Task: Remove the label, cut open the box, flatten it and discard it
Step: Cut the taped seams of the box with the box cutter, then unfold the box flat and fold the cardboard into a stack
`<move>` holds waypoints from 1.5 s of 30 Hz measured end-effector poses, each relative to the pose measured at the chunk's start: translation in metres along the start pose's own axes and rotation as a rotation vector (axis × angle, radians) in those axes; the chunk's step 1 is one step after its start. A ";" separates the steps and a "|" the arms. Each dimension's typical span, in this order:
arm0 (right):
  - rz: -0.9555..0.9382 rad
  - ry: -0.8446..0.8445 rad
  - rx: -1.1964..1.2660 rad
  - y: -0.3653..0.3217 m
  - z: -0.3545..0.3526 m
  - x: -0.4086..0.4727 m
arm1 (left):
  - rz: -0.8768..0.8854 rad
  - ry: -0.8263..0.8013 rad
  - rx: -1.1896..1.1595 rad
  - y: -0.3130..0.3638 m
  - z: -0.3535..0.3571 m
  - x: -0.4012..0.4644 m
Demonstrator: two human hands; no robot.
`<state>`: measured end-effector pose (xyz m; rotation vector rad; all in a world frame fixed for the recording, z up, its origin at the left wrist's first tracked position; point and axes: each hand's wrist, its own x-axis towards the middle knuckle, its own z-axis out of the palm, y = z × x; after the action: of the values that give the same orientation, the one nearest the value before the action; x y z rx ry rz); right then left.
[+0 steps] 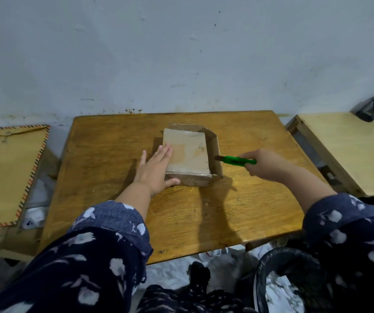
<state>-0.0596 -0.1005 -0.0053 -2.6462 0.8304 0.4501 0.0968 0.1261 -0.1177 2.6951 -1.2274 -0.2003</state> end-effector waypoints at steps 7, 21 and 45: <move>0.197 -0.029 0.689 0.014 0.007 0.000 | -0.022 -0.016 0.015 0.006 -0.002 0.000; 0.387 0.261 0.573 0.056 0.021 0.084 | -0.124 0.005 0.006 0.047 0.004 0.034; -0.144 0.249 0.633 0.037 0.044 0.152 | -0.458 0.041 0.036 0.138 0.016 0.102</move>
<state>0.0288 -0.1860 -0.1115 -2.1617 0.6961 -0.1681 0.0588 -0.0417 -0.1089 2.9556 -0.5902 -0.1798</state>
